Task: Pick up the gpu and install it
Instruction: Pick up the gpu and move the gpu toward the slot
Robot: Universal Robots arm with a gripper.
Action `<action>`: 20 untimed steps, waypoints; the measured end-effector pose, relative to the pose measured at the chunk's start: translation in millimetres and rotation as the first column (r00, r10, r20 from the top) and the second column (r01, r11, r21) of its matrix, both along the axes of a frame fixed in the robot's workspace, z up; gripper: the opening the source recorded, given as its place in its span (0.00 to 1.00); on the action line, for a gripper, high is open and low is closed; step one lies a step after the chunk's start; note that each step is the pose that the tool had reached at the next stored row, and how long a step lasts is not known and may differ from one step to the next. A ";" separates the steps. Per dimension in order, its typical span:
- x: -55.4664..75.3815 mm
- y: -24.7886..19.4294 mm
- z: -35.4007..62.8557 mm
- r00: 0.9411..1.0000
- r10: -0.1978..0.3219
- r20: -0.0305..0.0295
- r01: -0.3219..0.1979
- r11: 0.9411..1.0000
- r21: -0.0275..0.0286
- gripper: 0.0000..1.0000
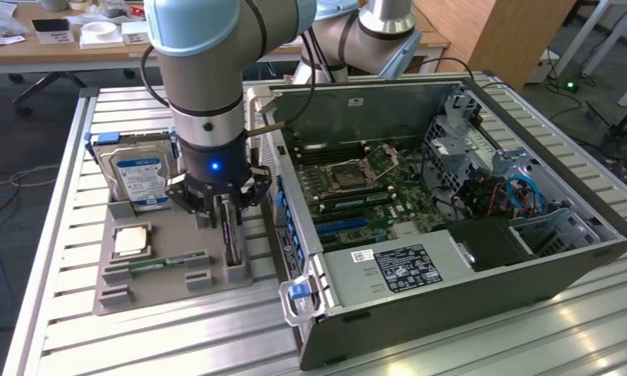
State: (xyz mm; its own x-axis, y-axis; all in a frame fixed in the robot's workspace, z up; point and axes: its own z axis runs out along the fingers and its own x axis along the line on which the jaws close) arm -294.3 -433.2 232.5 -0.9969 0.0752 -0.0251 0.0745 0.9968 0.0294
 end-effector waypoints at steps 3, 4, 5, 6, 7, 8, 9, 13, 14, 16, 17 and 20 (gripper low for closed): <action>-0.1 0.0 0.0 1.000 0.000 0.000 0.000 1.000 0.000 0.43; -0.2 0.0 0.0 1.000 0.000 0.000 0.000 1.000 0.000 0.43; -0.3 0.0 -0.1 1.000 0.001 0.000 -0.001 1.000 0.000 0.43; -0.5 0.0 -0.1 1.000 0.002 0.001 -0.002 1.000 0.001 0.43; -0.7 0.0 -0.2 1.000 0.003 0.001 -0.003 1.000 0.001 0.43; -1.0 0.0 -0.1 1.000 0.003 0.001 -0.003 1.000 0.001 0.43; -1.3 0.0 -0.2 1.000 0.003 0.002 -0.003 1.000 0.001 0.43; -1.3 0.0 -0.2 1.000 0.009 0.002 -0.009 1.000 0.001 0.43; -1.3 0.0 -0.1 1.000 0.012 0.002 -0.012 1.000 0.001 0.43; -1.3 0.0 -0.2 1.000 0.016 0.002 -0.016 1.000 0.001 0.43; -1.3 0.0 -0.1 1.000 0.016 0.002 -0.016 1.000 0.001 0.43; -1.3 0.0 -0.2 1.000 0.020 0.001 -0.020 1.000 0.000 0.43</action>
